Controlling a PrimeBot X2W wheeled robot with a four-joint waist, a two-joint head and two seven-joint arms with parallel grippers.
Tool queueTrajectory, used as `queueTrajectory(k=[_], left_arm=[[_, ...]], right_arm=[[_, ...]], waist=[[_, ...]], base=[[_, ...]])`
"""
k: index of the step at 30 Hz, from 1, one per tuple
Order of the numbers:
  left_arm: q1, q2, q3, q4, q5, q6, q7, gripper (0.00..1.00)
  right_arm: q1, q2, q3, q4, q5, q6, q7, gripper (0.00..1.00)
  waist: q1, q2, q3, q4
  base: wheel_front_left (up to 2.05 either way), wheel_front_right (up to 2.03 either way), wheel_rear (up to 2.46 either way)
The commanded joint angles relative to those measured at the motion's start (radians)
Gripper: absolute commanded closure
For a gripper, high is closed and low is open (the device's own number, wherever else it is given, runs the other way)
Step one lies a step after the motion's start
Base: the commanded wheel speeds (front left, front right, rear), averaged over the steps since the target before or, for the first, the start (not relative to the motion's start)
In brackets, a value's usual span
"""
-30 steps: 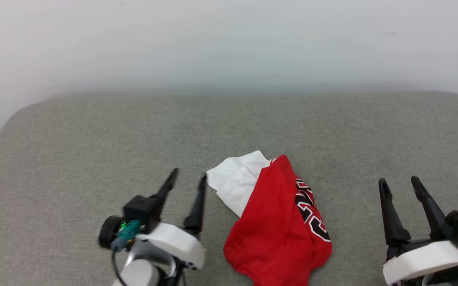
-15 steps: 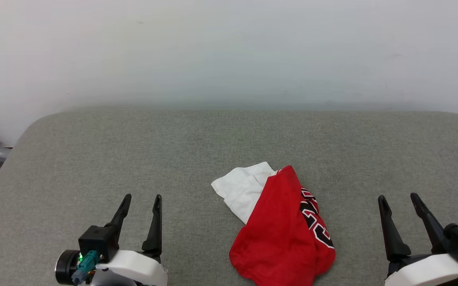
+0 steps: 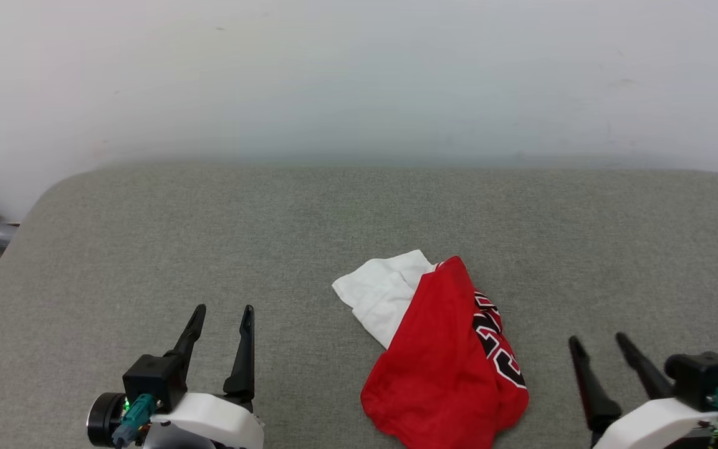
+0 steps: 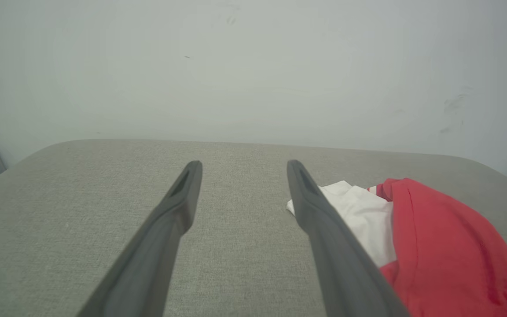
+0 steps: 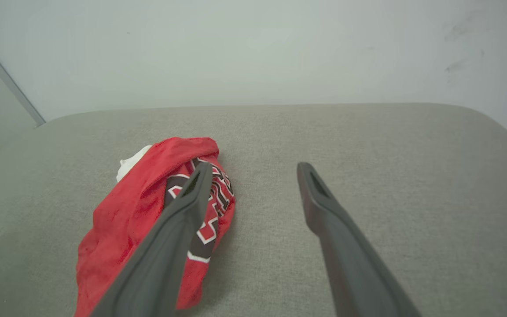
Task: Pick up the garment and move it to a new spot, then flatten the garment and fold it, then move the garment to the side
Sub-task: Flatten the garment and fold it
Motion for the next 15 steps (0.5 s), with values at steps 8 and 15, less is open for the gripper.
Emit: queueTrajectory(k=[8, 15], left_arm=[[-0.035, -0.018, -0.007, -0.003, -0.004, -0.004, -0.004, 0.0], [-0.054, -0.036, -0.007, 0.004, 0.001, -0.008, -0.007, 0.0]], right_arm=[[-0.047, -0.082, 0.206, 0.032, 0.112, -0.001, 0.322, 0.0], [-0.112, -0.158, 0.308, 0.081, 0.166, -0.001, 0.406, 0.0]], waist=[[0.0001, 0.0, 0.035, 0.044], [0.0001, 0.0, 0.078, 0.086]], base=[[0.0, 0.0, 0.0], [0.0, 0.0, 0.0]])
